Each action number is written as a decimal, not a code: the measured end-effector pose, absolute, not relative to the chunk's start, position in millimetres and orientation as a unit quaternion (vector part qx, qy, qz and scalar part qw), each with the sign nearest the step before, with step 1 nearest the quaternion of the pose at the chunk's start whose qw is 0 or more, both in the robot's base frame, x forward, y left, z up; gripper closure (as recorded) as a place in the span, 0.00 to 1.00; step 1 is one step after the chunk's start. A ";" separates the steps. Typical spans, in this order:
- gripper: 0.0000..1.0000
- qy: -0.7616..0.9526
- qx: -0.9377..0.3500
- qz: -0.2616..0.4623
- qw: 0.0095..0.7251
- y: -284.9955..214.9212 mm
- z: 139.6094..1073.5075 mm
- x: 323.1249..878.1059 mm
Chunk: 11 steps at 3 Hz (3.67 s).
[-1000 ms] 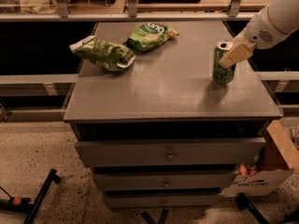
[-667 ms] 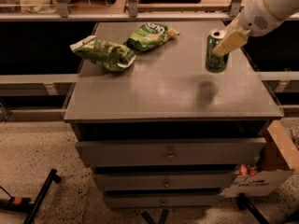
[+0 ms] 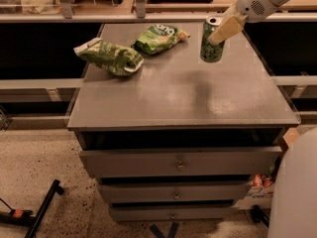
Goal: Move green can near green rice chip bag
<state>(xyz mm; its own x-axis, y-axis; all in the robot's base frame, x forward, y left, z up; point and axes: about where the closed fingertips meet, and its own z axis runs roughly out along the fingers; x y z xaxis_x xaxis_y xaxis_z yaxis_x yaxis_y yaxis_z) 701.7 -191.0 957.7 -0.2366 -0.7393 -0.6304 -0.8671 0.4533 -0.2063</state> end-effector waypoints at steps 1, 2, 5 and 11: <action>1.00 0.773 -0.511 0.097 0.364 -175.3 950.6 723.0; 1.00 0.762 -0.510 0.105 0.385 -155.1 934.0 742.8; 1.00 0.743 -0.556 0.113 0.355 -86.1 898.4 764.8; 0.82 0.748 -0.516 0.148 0.390 -96.0 894.4 797.1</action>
Offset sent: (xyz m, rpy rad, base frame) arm 0.0582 0.0586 -0.0423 0.1148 -0.1224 0.0148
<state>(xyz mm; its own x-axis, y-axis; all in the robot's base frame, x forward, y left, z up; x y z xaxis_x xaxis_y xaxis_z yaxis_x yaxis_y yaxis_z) 797.1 -96.0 894.4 -0.1618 -0.6569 -0.7364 -0.8877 0.4228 -0.1821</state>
